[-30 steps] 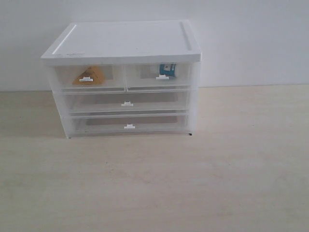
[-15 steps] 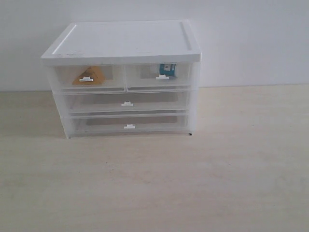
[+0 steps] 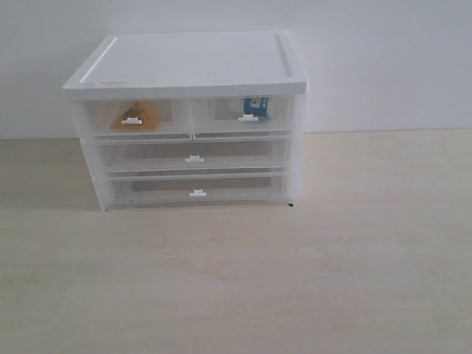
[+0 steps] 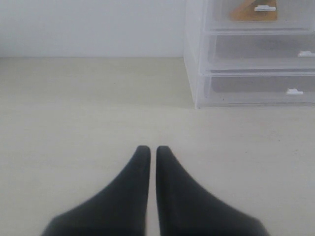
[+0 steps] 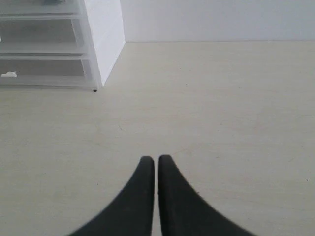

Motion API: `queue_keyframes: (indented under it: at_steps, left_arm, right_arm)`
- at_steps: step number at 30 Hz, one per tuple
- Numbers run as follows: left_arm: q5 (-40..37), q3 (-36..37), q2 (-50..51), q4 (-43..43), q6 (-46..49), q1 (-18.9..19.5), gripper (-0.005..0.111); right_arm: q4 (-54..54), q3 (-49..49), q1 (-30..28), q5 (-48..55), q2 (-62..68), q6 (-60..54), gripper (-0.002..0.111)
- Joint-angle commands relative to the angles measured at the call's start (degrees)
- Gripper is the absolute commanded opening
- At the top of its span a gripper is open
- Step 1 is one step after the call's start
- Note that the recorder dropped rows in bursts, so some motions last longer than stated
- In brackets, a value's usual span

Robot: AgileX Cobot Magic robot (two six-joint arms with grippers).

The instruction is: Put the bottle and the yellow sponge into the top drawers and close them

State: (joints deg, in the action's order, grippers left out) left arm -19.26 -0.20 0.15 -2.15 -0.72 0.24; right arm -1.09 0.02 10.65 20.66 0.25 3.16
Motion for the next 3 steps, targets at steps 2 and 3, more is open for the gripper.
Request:
queue_keyframes:
  at_steps: [2, 3]
  left_arm:
    - [0.0, 0.2, -0.2, -0.3, 0.3, -0.3, 0.004]
    - [0.0, 0.2, -0.2, -0.3, 0.3, -0.3, 0.004]
  right_arm:
    - [-0.6, 0.0, -0.4, 0.0, -0.2, -0.4, 0.0]
    - [-0.6, 0.0, -0.4, 0.0, -0.2, -0.4, 0.0]
